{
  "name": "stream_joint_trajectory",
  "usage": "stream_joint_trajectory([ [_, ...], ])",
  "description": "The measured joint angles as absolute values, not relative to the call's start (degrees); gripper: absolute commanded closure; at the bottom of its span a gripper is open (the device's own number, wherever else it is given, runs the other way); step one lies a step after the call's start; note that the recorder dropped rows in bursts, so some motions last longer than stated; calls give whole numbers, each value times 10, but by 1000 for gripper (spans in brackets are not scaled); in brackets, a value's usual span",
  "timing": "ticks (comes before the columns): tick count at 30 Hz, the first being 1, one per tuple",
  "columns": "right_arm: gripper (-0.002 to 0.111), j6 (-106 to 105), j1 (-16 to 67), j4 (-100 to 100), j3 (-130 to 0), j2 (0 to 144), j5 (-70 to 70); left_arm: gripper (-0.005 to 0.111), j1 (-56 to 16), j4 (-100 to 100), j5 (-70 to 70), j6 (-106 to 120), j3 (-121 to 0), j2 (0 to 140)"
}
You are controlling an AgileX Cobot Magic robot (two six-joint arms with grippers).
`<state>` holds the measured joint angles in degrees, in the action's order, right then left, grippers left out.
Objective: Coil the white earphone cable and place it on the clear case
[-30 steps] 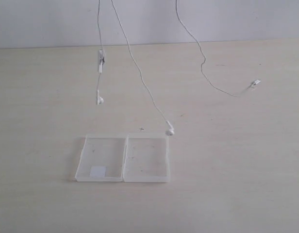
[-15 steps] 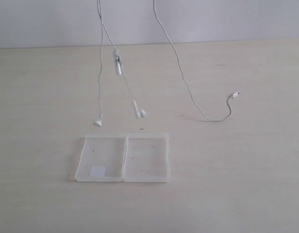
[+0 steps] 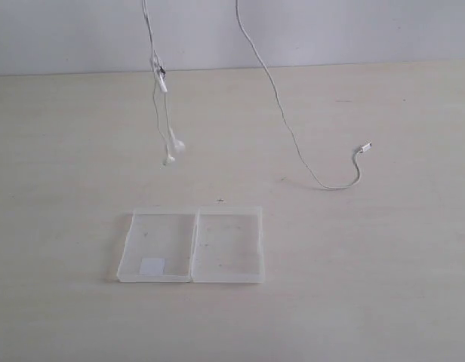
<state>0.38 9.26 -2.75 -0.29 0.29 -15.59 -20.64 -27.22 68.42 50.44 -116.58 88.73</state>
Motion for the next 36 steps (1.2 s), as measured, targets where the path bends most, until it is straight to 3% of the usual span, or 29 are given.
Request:
stream_joint_trajectory([
  [26,108,-3,93,-34,-3,3,-153,107,-206,-272,701,504,-1166,887],
  [36,108,41,93,93,-3,3,71,107,-206,-273,700,504,-1166,880],
])
